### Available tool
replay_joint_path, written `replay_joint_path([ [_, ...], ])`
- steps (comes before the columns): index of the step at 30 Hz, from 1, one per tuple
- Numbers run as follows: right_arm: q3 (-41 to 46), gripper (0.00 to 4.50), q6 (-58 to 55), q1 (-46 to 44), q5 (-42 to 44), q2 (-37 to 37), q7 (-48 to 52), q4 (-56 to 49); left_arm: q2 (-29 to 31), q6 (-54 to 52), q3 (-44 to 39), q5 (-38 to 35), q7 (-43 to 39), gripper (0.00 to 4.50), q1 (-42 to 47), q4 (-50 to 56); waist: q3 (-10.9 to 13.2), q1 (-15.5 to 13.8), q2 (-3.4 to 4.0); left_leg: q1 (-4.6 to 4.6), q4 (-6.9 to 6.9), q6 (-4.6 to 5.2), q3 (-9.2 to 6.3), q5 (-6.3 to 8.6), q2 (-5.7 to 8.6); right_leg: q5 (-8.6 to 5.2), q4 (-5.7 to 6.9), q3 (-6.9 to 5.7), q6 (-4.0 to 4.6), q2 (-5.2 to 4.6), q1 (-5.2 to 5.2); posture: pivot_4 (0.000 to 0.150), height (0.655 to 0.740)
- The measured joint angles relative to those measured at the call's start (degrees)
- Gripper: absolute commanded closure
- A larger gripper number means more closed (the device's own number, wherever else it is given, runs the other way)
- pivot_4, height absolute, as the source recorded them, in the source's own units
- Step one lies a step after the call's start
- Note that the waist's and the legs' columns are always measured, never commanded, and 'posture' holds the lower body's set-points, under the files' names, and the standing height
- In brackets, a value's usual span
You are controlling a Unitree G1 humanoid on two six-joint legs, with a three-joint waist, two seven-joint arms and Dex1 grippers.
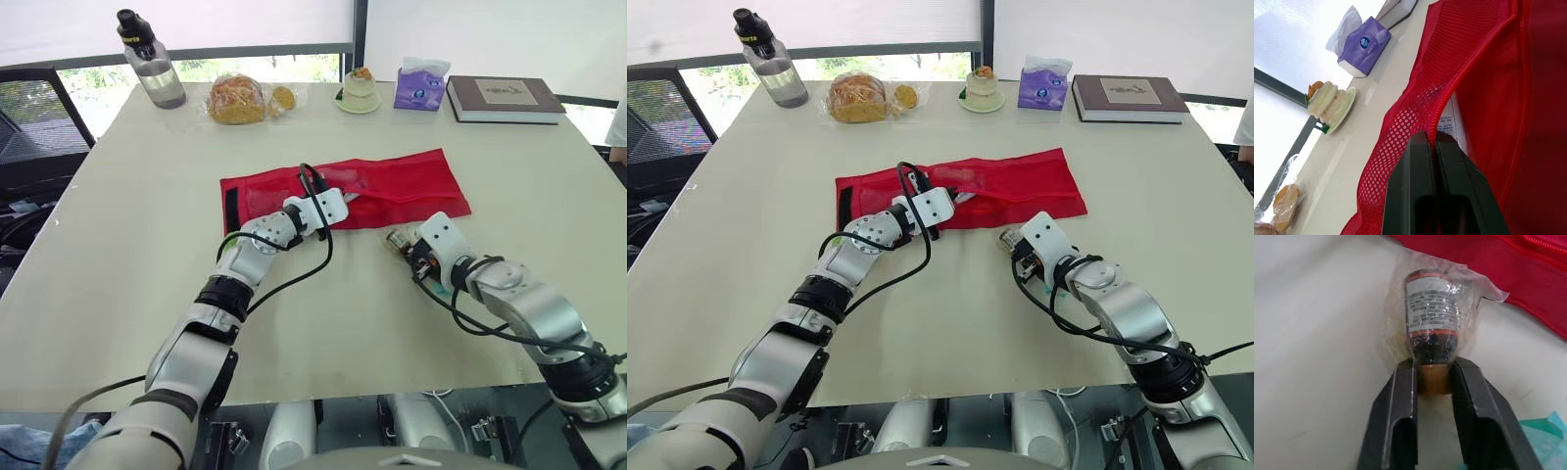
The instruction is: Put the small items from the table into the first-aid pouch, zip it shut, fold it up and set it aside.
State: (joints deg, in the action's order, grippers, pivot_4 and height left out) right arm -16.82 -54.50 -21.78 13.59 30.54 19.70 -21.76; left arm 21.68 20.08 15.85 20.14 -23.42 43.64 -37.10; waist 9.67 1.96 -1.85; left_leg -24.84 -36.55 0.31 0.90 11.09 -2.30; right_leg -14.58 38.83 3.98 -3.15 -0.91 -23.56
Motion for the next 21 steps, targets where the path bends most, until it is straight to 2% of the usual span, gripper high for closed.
replay_joint_path([
  [12, 4.24, 4.08, -7.79, -5.06, 3.40, -2.43, 2.40, -4.96, -0.78, 0.00, 0.02, -0.06, -0.16, 4.50, -0.01, 0.03, 0.00, 0.04, 0.00, -0.02, 0.00, 0.00, -0.02, 0.00, -0.01, 0.00, 0.00, -0.01, 0.00, 0.00, 0.00, 0.150, 0.7400],
  [21, 0.51, 4.08, -8.95, -11.96, 1.73, -4.28, 3.03, 5.21, -1.45, -1.29, -0.01, -1.13, -2.77, 4.50, -3.04, 7.60, 0.00, 0.10, 0.01, -0.02, 0.00, 0.00, 0.00, 0.00, 0.00, 0.00, 0.00, -0.01, 0.00, -0.01, -0.01, 0.150, 0.7400],
])
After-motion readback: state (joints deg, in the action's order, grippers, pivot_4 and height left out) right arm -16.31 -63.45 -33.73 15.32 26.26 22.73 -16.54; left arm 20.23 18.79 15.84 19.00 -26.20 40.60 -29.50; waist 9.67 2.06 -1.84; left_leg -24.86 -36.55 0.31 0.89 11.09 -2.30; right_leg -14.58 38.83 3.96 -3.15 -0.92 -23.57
